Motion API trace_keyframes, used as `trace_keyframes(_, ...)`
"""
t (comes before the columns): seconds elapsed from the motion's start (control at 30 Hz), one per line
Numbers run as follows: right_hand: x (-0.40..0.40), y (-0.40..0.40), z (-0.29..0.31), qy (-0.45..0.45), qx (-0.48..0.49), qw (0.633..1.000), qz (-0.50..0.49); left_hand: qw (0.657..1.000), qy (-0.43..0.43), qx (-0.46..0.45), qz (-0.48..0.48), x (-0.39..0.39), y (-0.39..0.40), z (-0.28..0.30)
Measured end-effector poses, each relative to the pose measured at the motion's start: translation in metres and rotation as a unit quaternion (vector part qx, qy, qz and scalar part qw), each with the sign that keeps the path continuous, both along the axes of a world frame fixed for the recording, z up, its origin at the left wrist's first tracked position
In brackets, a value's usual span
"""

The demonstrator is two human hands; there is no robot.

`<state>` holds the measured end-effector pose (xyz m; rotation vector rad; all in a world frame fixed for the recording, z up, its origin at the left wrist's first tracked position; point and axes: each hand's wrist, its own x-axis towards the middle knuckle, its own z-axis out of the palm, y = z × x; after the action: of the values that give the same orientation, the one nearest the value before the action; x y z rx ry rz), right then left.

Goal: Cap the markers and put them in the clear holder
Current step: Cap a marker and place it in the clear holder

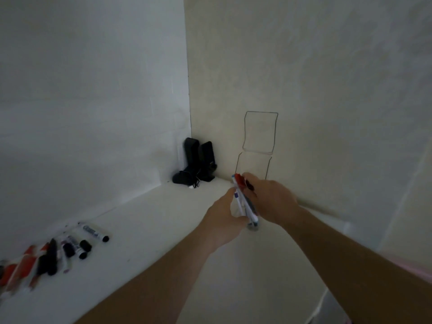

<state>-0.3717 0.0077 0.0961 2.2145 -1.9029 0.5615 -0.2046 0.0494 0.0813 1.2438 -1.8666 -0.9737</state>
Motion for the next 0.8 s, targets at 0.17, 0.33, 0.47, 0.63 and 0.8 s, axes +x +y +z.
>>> trace_keyframes(0.17,0.007,0.011,0.002,-0.012,-0.042,0.999,-0.007,0.993,-0.102,-0.031,-0.041,0.033,-0.007,-0.017)
trace_keyframes(0.33,0.065,0.03,-0.016,-0.102,-0.087,0.989,0.07,0.96,-0.222,-0.171,0.013,0.157,-0.005,-0.047)
trace_keyframes(0.47,0.144,0.021,-0.052,-0.157,0.032,0.972,0.17,0.928,-0.28,-0.199,0.147,0.264,0.005,-0.057)
trace_keyframes(0.63,0.247,-0.003,-0.084,-0.188,0.146,0.944,0.23,0.893,-0.329,-0.164,0.26,0.345,0.019,-0.046)
trace_keyframes(0.8,0.326,-0.03,-0.088,-0.156,0.148,0.939,0.27,0.881,-0.376,-0.109,0.267,0.365,0.018,-0.052)
